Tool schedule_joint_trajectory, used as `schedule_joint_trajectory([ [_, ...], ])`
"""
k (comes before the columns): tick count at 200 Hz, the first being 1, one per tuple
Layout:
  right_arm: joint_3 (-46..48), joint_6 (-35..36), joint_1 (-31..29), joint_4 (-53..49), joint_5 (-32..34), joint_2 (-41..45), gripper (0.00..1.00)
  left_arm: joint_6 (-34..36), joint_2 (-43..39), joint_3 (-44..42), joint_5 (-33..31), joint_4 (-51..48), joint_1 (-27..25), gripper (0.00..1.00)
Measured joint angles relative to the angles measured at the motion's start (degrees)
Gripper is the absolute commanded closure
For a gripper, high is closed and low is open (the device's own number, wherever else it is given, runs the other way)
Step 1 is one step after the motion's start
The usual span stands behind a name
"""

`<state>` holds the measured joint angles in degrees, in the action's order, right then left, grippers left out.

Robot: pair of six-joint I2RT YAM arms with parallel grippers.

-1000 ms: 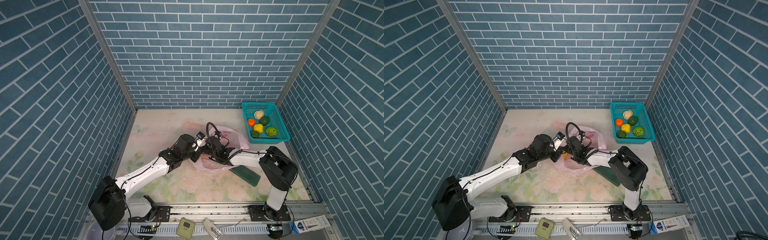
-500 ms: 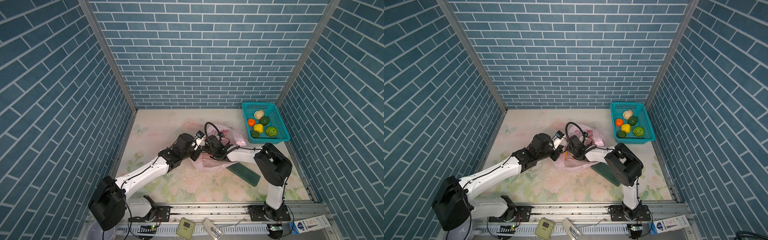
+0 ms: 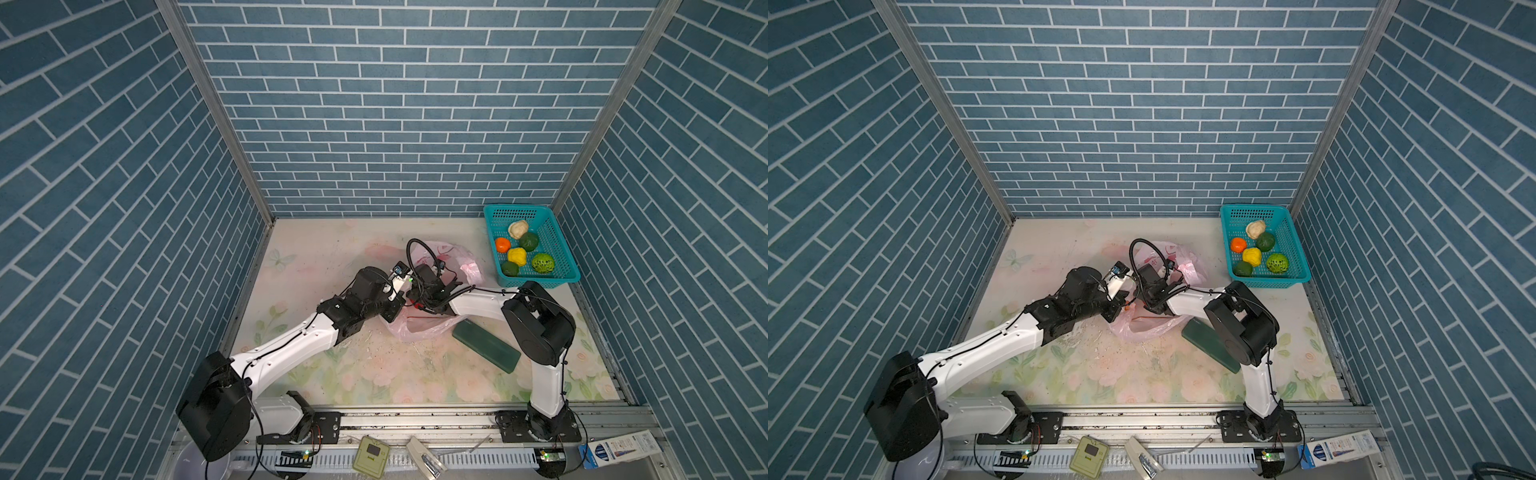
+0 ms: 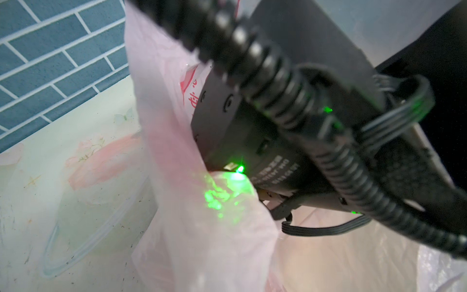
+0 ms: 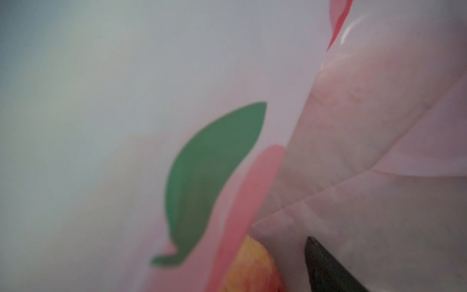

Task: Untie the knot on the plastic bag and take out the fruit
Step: 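Lower the right gripper onto the red strawberry and close it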

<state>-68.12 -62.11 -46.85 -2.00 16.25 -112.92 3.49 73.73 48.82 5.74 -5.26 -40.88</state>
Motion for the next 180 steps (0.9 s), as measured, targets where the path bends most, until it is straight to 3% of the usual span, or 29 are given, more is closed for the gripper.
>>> schedule_joint_trajectory([
  [32, 0.0, 0.1, 0.0, -0.5, -0.4, 0.0, 0.42, 0.0, 0.0, 0.0, -0.1, 0.0, 0.0, 1.0],
  [88, 0.9, 1.1, 0.0, -0.8, -1.2, 1.4, 0.48, 0.0, 0.2, 0.0, -0.3, 0.8, 0.0, 1.0],
  [180, 5.9, 4.6, -1.9, 0.4, -2.5, 12.9, 0.51, -0.7, 0.9, -0.9, -1.2, 3.0, 0.0, 1.0],
])
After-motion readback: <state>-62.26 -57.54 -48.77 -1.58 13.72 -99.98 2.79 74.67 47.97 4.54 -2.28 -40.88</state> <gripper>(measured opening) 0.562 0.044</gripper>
